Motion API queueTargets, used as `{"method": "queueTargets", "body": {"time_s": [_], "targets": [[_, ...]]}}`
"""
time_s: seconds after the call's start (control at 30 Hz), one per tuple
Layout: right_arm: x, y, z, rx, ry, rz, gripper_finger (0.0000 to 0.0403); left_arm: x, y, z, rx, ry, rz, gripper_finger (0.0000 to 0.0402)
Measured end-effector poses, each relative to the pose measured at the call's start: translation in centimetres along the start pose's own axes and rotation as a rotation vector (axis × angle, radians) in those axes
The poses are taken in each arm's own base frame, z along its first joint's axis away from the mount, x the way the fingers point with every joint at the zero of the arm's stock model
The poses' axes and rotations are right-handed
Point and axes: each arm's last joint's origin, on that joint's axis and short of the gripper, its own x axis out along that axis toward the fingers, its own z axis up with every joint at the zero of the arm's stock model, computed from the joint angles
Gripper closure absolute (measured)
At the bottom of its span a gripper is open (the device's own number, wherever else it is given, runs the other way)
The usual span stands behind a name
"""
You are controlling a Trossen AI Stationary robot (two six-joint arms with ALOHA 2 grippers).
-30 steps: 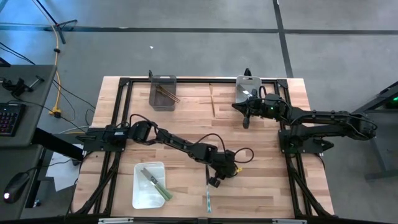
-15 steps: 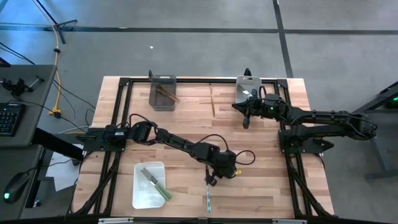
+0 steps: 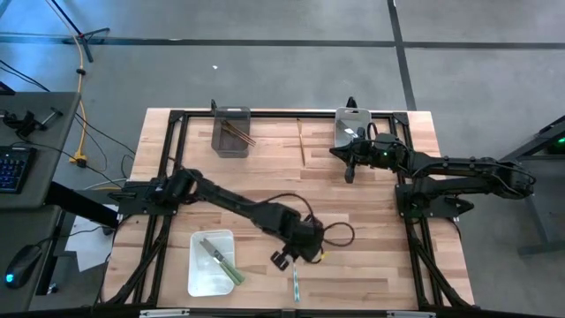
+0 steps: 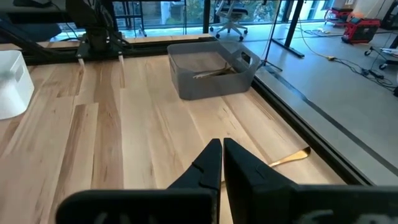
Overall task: Sort silverware by color (type)
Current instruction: Put the green table knife into the white bin
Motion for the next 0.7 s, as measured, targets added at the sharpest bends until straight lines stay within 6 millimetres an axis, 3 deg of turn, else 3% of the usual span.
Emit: {"method": "queueTargets", "body": {"time_s": [0.13,0.27,0.53,0.7], "targets": [[0.0,0.0,0.0,-0.016,0.000,0.004,0.0403,-2.5,-2.2,1.6,0.012,-0.082,0.007,0.0341],[0.0,0.0,0.0,-0.022,0.001,0.005,0.0403,-2.9,-5.0,1.6,-0.006,-0.113,-0.015,0.0341],[0.0,0.1,0.0,-0.018,-0.002,0.041,0.0403,-3.9,-10.0,-0.6,-0.128,-0.158,-0.001,0.0341],[0.0,0.1,0.0,-0.017,-0.004,0.044,0.0403,-6.7,-13.9,-1.4,-0.204,-0.235,0.010,0.0341]]}}
